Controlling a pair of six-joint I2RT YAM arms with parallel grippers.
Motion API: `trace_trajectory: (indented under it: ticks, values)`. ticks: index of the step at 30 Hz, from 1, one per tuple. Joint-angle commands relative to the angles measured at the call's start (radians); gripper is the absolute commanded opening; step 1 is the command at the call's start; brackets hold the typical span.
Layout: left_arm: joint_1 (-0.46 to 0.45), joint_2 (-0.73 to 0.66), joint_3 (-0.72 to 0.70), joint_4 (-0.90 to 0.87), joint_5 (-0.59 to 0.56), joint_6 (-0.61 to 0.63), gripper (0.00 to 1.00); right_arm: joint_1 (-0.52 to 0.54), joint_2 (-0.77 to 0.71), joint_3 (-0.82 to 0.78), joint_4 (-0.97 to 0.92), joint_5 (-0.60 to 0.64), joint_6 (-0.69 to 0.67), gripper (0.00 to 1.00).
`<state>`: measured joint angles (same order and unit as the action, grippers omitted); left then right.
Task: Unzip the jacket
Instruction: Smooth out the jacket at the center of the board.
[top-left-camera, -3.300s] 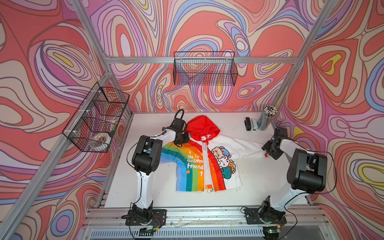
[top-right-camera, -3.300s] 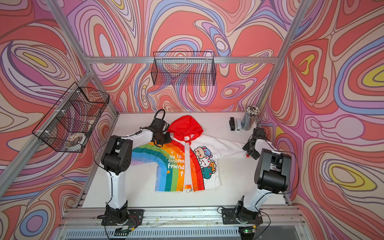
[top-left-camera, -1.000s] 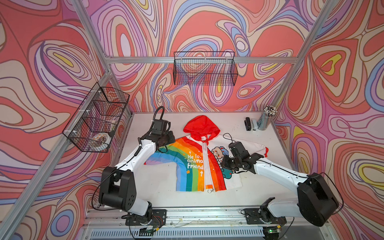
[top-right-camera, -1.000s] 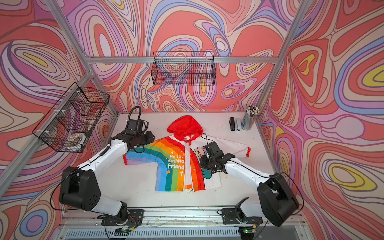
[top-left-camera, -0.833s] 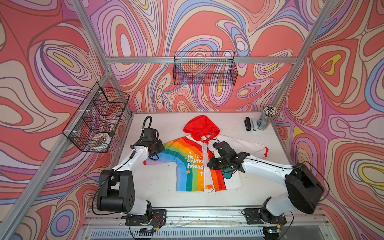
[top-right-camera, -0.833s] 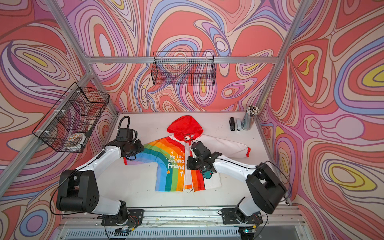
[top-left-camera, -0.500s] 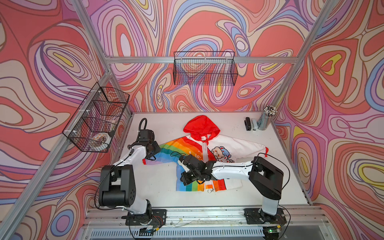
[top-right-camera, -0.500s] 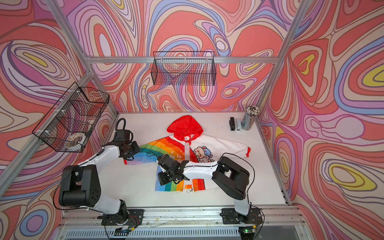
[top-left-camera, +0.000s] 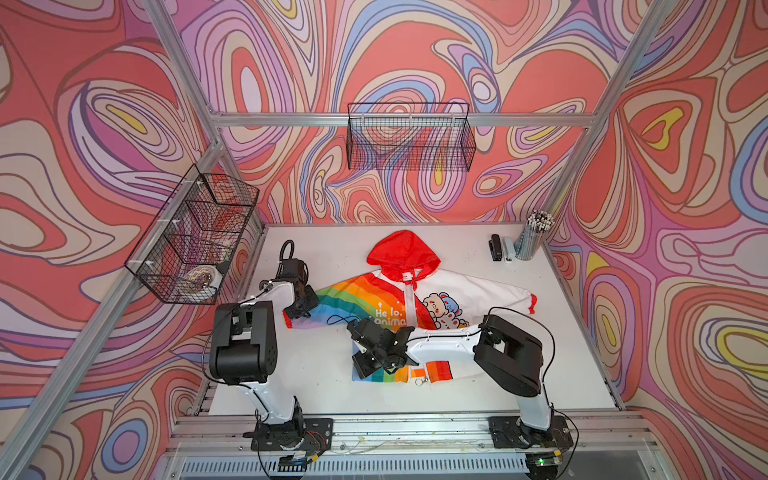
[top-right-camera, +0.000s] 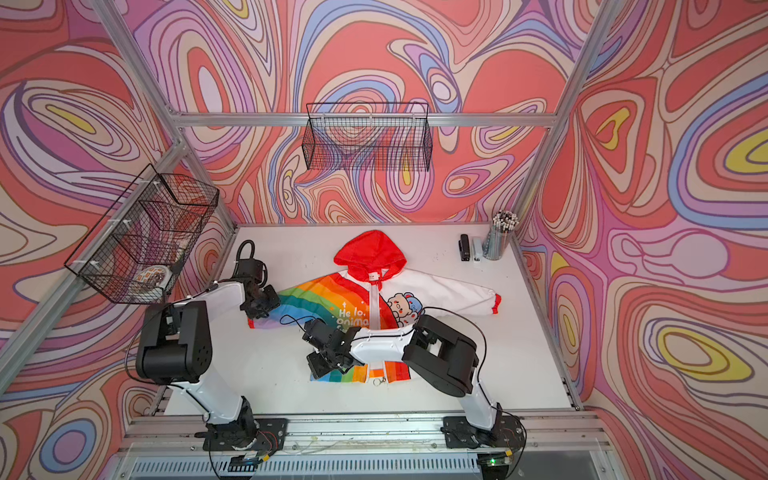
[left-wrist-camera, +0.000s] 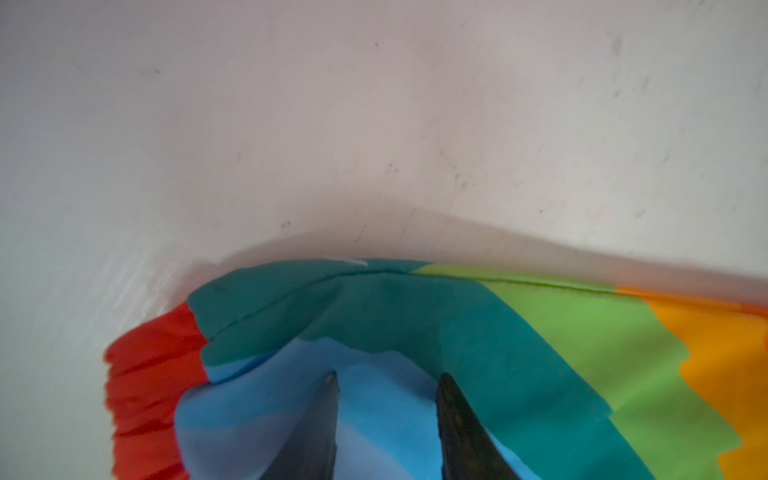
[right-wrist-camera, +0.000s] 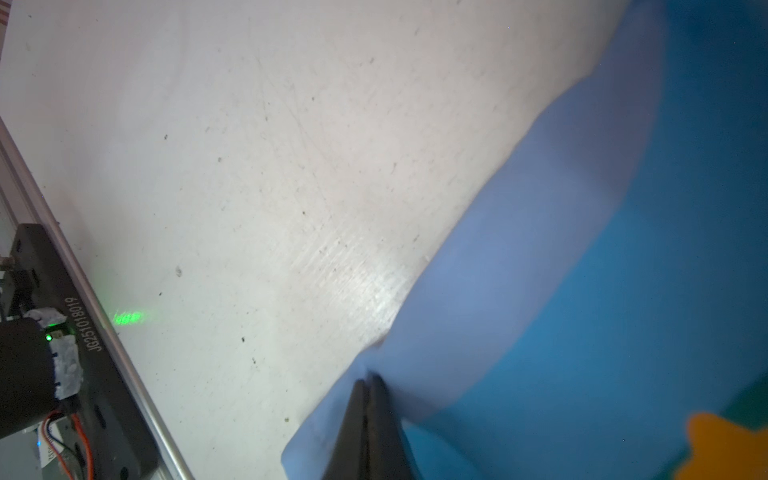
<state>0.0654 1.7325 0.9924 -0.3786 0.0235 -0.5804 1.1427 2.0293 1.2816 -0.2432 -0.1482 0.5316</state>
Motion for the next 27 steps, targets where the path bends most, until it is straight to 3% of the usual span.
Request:
trace_trajectory:
  ticks: [1,13,16,19,24,27]
  values:
    - [0.005,0.042,0.031,-0.064,-0.019,-0.018,0.40,0.024,0.035,0.002,-0.064,0.042,-0.015,0.00]
    - [0.007,0.077,0.050,-0.086,-0.012,-0.030,0.41,0.068,0.003,-0.092,-0.018,-0.005,0.014,0.00]
    - [0.008,0.036,0.032,-0.082,-0.004,-0.036,0.40,0.068,-0.026,-0.076,-0.018,0.026,0.006,0.00]
    - [0.008,-0.065,0.005,-0.088,-0.008,-0.047,0.39,0.065,-0.096,-0.048,-0.034,0.131,-0.007,0.00]
    - [0.008,-0.283,-0.045,-0.131,-0.070,-0.056,0.38,0.026,-0.277,-0.090,-0.063,0.390,-0.009,0.31]
    - [0.008,-0.379,-0.091,-0.111,-0.075,-0.047,0.37,-0.032,-0.369,-0.129,-0.097,0.486,-0.012,0.42]
